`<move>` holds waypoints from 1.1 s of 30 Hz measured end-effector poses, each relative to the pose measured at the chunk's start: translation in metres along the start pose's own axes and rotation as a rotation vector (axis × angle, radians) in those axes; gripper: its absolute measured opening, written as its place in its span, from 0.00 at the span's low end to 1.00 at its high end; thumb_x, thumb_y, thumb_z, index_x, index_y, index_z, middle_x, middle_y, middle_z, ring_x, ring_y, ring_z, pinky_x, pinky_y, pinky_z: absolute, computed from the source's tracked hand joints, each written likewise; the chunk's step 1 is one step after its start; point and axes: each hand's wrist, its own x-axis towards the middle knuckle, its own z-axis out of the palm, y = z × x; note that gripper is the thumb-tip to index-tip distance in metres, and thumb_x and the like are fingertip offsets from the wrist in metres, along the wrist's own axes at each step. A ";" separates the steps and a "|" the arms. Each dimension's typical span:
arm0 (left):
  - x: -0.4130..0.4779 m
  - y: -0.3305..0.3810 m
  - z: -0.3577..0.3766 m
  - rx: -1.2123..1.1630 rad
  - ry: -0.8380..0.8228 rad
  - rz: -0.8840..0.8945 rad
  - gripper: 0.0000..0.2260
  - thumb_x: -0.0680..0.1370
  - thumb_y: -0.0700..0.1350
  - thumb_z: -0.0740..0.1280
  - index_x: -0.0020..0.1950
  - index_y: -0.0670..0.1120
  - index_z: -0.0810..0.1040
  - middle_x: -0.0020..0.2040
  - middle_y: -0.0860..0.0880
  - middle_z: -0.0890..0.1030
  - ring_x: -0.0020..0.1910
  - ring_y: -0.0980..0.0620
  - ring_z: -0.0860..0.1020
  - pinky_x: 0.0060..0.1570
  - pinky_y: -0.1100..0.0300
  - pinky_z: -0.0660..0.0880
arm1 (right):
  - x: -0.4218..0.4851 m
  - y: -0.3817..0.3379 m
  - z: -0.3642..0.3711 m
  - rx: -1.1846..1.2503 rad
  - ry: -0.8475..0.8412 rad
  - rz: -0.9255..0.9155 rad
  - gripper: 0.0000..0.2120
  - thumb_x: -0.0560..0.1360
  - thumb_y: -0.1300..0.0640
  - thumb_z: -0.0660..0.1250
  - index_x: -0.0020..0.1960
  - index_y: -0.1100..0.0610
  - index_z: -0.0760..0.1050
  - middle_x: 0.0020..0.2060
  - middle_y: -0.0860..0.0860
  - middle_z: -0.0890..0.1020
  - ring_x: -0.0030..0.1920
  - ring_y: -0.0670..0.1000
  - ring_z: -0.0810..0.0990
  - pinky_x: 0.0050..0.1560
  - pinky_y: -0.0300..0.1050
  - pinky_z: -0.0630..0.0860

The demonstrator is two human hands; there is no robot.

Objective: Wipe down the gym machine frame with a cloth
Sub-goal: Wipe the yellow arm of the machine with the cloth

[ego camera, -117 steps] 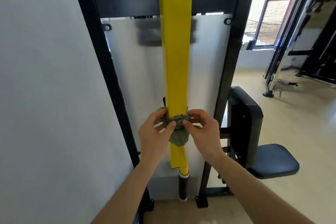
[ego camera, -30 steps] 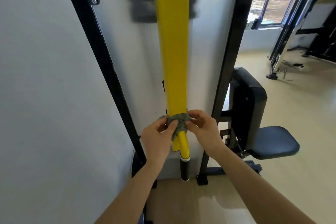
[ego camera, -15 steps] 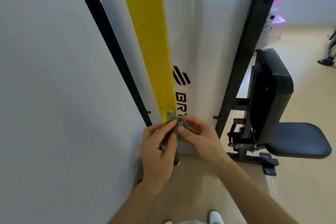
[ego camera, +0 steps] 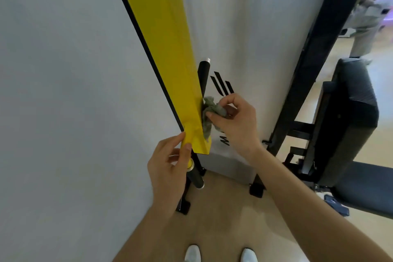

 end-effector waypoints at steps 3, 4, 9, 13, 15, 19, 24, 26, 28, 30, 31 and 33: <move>-0.002 0.000 0.004 -0.029 0.028 -0.028 0.11 0.79 0.44 0.71 0.60 0.49 0.84 0.54 0.53 0.83 0.46 0.57 0.83 0.42 0.70 0.77 | 0.001 0.005 0.003 0.054 -0.081 -0.053 0.15 0.70 0.65 0.78 0.55 0.64 0.80 0.50 0.54 0.84 0.52 0.48 0.84 0.54 0.41 0.81; -0.003 0.000 0.004 -0.031 0.033 -0.038 0.11 0.79 0.44 0.71 0.61 0.48 0.84 0.54 0.53 0.83 0.47 0.57 0.83 0.42 0.69 0.78 | -0.003 0.012 0.003 0.046 -0.121 -0.042 0.16 0.71 0.66 0.77 0.58 0.63 0.80 0.54 0.54 0.84 0.56 0.46 0.83 0.58 0.41 0.79; 0.000 -0.006 0.005 -0.001 0.055 -0.054 0.12 0.79 0.46 0.70 0.62 0.47 0.84 0.56 0.53 0.83 0.49 0.57 0.82 0.43 0.67 0.80 | -0.031 0.060 0.004 0.025 -0.226 0.076 0.26 0.74 0.74 0.70 0.64 0.50 0.76 0.64 0.47 0.79 0.66 0.41 0.77 0.65 0.41 0.76; 0.003 -0.007 0.002 0.002 0.045 -0.028 0.15 0.78 0.51 0.69 0.62 0.47 0.84 0.56 0.52 0.83 0.48 0.56 0.83 0.42 0.68 0.79 | -0.044 0.095 0.013 -0.124 -0.157 0.134 0.28 0.72 0.69 0.74 0.63 0.45 0.74 0.56 0.37 0.78 0.57 0.29 0.77 0.54 0.22 0.71; 0.003 -0.007 0.002 0.011 0.038 -0.013 0.16 0.78 0.53 0.68 0.62 0.48 0.83 0.55 0.52 0.84 0.48 0.56 0.83 0.41 0.69 0.78 | -0.047 0.111 0.017 -0.188 -0.121 0.162 0.26 0.72 0.66 0.76 0.66 0.48 0.75 0.56 0.41 0.79 0.55 0.27 0.75 0.54 0.22 0.71; 0.002 -0.008 0.001 0.002 0.030 -0.012 0.14 0.78 0.56 0.68 0.61 0.54 0.82 0.56 0.54 0.83 0.49 0.56 0.83 0.41 0.71 0.77 | -0.047 0.116 0.022 -0.204 -0.082 0.161 0.23 0.72 0.63 0.77 0.65 0.53 0.78 0.56 0.44 0.80 0.55 0.32 0.78 0.62 0.38 0.77; 0.003 -0.009 0.000 0.019 0.018 -0.003 0.11 0.79 0.52 0.69 0.60 0.56 0.81 0.55 0.54 0.84 0.48 0.59 0.82 0.40 0.73 0.75 | -0.033 0.081 0.029 -0.115 -0.020 0.010 0.25 0.70 0.60 0.78 0.65 0.55 0.78 0.60 0.52 0.82 0.62 0.50 0.80 0.66 0.55 0.77; 0.004 -0.011 -0.001 0.030 0.013 0.001 0.11 0.79 0.51 0.69 0.61 0.56 0.81 0.55 0.53 0.84 0.48 0.59 0.82 0.41 0.73 0.75 | -0.026 0.068 0.030 -0.120 -0.007 -0.064 0.26 0.69 0.56 0.78 0.66 0.57 0.79 0.62 0.54 0.81 0.63 0.52 0.79 0.66 0.57 0.76; 0.004 -0.012 -0.001 0.039 0.015 0.009 0.11 0.79 0.51 0.69 0.61 0.57 0.81 0.54 0.52 0.84 0.47 0.60 0.82 0.41 0.73 0.75 | -0.023 0.066 0.030 -0.109 -0.012 -0.084 0.26 0.69 0.58 0.79 0.66 0.59 0.78 0.62 0.55 0.81 0.63 0.54 0.79 0.65 0.58 0.77; 0.004 -0.013 0.000 0.044 0.014 0.016 0.11 0.79 0.52 0.69 0.60 0.56 0.81 0.54 0.51 0.84 0.47 0.60 0.82 0.40 0.74 0.75 | -0.027 0.071 0.028 -0.121 -0.031 -0.047 0.26 0.70 0.61 0.79 0.66 0.59 0.78 0.62 0.54 0.81 0.63 0.53 0.79 0.65 0.57 0.77; 0.003 -0.013 0.000 0.045 0.015 0.019 0.10 0.79 0.52 0.69 0.60 0.56 0.81 0.54 0.50 0.84 0.47 0.59 0.82 0.40 0.74 0.75 | -0.030 0.077 0.027 -0.129 -0.042 -0.006 0.26 0.70 0.61 0.79 0.66 0.58 0.77 0.61 0.52 0.81 0.62 0.51 0.79 0.65 0.55 0.77; 0.003 -0.013 0.001 0.042 0.018 0.023 0.10 0.78 0.52 0.68 0.59 0.57 0.81 0.54 0.50 0.84 0.47 0.59 0.82 0.40 0.74 0.75 | -0.037 0.090 0.024 -0.152 -0.069 0.092 0.27 0.70 0.61 0.79 0.67 0.55 0.77 0.59 0.46 0.80 0.60 0.46 0.79 0.64 0.49 0.78</move>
